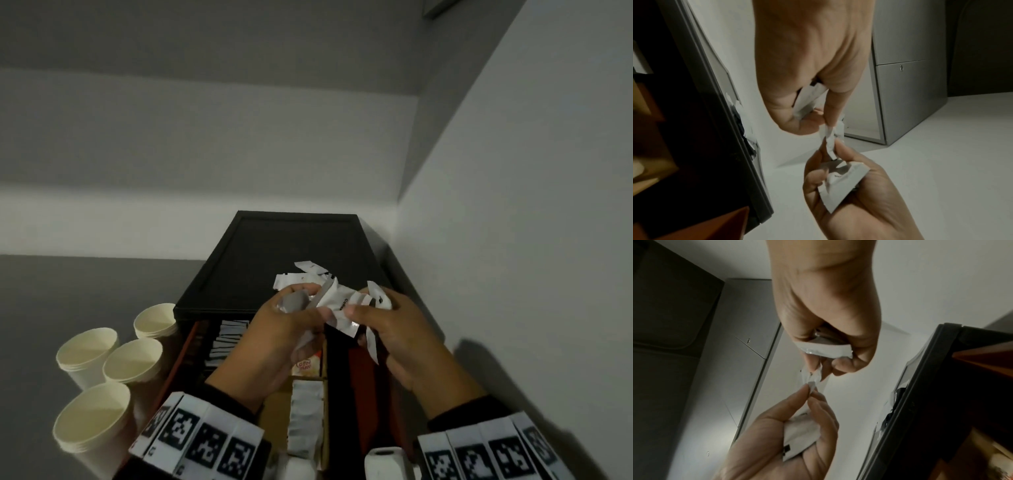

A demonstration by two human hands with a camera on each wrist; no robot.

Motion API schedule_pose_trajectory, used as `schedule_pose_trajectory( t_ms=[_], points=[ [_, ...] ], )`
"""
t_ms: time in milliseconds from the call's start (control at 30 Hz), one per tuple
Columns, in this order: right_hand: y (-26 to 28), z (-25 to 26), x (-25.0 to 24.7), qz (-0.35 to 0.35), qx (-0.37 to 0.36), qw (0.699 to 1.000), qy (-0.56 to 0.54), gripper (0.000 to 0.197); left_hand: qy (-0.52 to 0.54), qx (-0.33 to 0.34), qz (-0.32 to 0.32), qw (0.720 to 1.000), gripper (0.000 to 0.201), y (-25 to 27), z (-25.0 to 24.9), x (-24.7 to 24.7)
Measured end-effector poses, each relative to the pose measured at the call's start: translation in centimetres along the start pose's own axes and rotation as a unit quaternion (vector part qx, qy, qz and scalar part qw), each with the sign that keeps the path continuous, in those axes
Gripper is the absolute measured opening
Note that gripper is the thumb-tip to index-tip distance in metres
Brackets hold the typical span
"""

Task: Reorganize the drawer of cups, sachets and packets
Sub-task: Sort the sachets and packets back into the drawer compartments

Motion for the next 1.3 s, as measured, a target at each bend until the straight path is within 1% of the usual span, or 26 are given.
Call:
schedule_pose_trajectory(
  t_ms=[67, 133, 200, 267, 367, 400, 467, 533, 567, 633, 700, 733, 767, 833, 867, 900, 933, 967, 1000, 1033, 1067, 1100, 1167, 1200, 1233, 1300],
  points=[
    [-0.3, 0.0, -0.4, 0.019, -0.005, 0.999, 0.045, 0.016, -0.014, 0.009, -0.035, 0.999, 0.032, -0.2, 0.0, 0.2],
    [-0.5, 0.0, -0.3, 0.038, 0.001, 0.995, 0.096, 0.019, -0.032, 0.026, -0.052, 0.998, 0.026, -0.3, -0.2, 0.4],
    [-0.7, -0.2, -0.1, 0.057, 0.013, 0.991, 0.117, 0.025, -0.039, 0.030, -0.068, 0.996, 0.026, -0.4, -0.2, 0.4],
    [-0.8, -0.3, 0.1, 0.064, 0.012, 0.993, 0.095, 0.027, -0.016, 0.022, -0.084, 0.996, 0.024, -0.5, 0.0, 0.3],
    [-0.4, 0.0, 0.4, 0.069, -0.012, 0.996, 0.048, 0.017, 0.029, -0.004, -0.108, 0.994, 0.020, -0.6, 0.3, -0.4],
    [-0.3, 0.1, 0.4, 0.076, -0.018, 0.997, 0.029, 0.018, 0.044, -0.015, -0.111, 0.993, 0.020, -0.7, 0.3, -0.7],
    [-0.1, 0.2, 0.6, 0.089, -0.022, 0.996, 0.007, 0.025, 0.077, -0.046, -0.108, 0.990, 0.020, -0.8, 0.3, -1.1],
    [-0.2, 0.4, 0.9, 0.098, -0.037, 0.994, 0.027, 0.029, 0.091, -0.070, -0.097, 0.989, 0.021, -0.8, 0.1, -1.3],
    [-0.2, 0.5, 1.1, 0.105, -0.048, 0.993, 0.039, 0.029, 0.087, -0.082, -0.086, 0.989, 0.022, -0.8, 0.1, -1.3],
    [-0.1, 0.6, 2.1, 0.106, -0.067, 0.990, 0.069, 0.022, 0.073, -0.100, -0.064, 0.990, 0.023, -0.5, 0.2, -1.2],
    [-0.1, 0.5, 3.1, 0.086, -0.081, 0.987, 0.106, 0.014, 0.074, -0.104, -0.059, 0.990, 0.017, -0.4, 0.2, -1.2],
    [-0.2, 0.4, 3.4, 0.070, -0.086, 0.988, 0.112, 0.012, 0.078, -0.100, -0.060, 0.990, 0.018, -0.4, 0.2, -1.2],
    [-0.2, 0.5, 3.6, 0.045, -0.087, 0.990, 0.104, 0.010, 0.080, -0.093, -0.064, 0.990, 0.020, -0.4, 0.1, -1.3],
    [-0.3, 0.8, 3.4, -0.039, -0.088, 0.991, 0.091, 0.007, 0.075, -0.063, -0.065, 0.993, 0.031, -0.3, -0.1, -1.6],
    [-0.4, 0.9, 3.3, -0.089, -0.099, 0.985, 0.113, 0.011, 0.066, -0.044, -0.058, 0.995, 0.036, -0.2, -0.3, -1.6],
    [-0.4, 1.0, 3.5, -0.127, -0.116, 0.972, 0.159, 0.016, 0.054, -0.022, -0.047, 0.997, 0.039, 0.0, -0.4, -1.6],
    [-0.2, 1.2, 4.0, -0.144, -0.133, 0.955, 0.223, 0.019, 0.038, -0.005, -0.043, 0.998, 0.042, 0.0, -0.3, -1.5],
    [0.0, 1.2, 4.7, -0.135, -0.140, 0.937, 0.292, 0.022, 0.029, 0.003, -0.041, 0.999, 0.048, 0.1, -0.1, -1.4],
    [0.3, 1.1, 5.5, -0.109, -0.133, 0.921, 0.349, 0.022, 0.021, 0.003, -0.039, 0.999, 0.055, 0.0, 0.2, -1.3],
    [0.4, 0.7, 6.2, -0.071, -0.122, 0.920, 0.365, 0.018, 0.021, -0.003, -0.035, 0.999, 0.061, -0.1, 0.6, -1.3],
    [0.6, 0.5, 6.6, -0.030, -0.110, 0.932, 0.345, 0.012, 0.024, -0.009, -0.032, 0.999, 0.061, -0.2, 0.7, -1.4],
    [0.8, 0.4, 6.7, 0.002, -0.097, 0.950, 0.298, 0.009, 0.034, -0.017, -0.030, 0.999, 0.056, -0.3, 0.9, -1.6],
    [1.2, 0.6, 6.1, 0.021, -0.043, 0.984, 0.171, 0.011, 0.068, -0.043, -0.023, 0.997, 0.035, -0.5, 0.9, -2.1],
    [1.4, 0.6, 5.6, 0.012, -0.006, 0.994, 0.105, 0.013, 0.087, -0.056, -0.020, 0.994, 0.021, -0.5, 0.8, -2.3],
    [1.2, 0.3, 5.2, -0.007, 0.021, 0.998, 0.052, 0.018, 0.105, -0.069, -0.025, 0.992, 0.013, -0.5, 0.7, -2.5],
    [0.7, -0.2, 4.8, -0.062, 0.056, 0.996, -0.019, 0.031, 0.144, -0.096, -0.033, 0.984, 0.016, -0.5, 0.7, -2.8]
  ],
)
Point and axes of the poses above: each hand's wrist, its own y-axis away from the middle knuckle, its own x-axis out of the palm, z = x × y, the point moved 2 cm from there along -y, towards the middle knuckle, and after that the axes turned 6 degrees about -z, right-handed, at the moved point
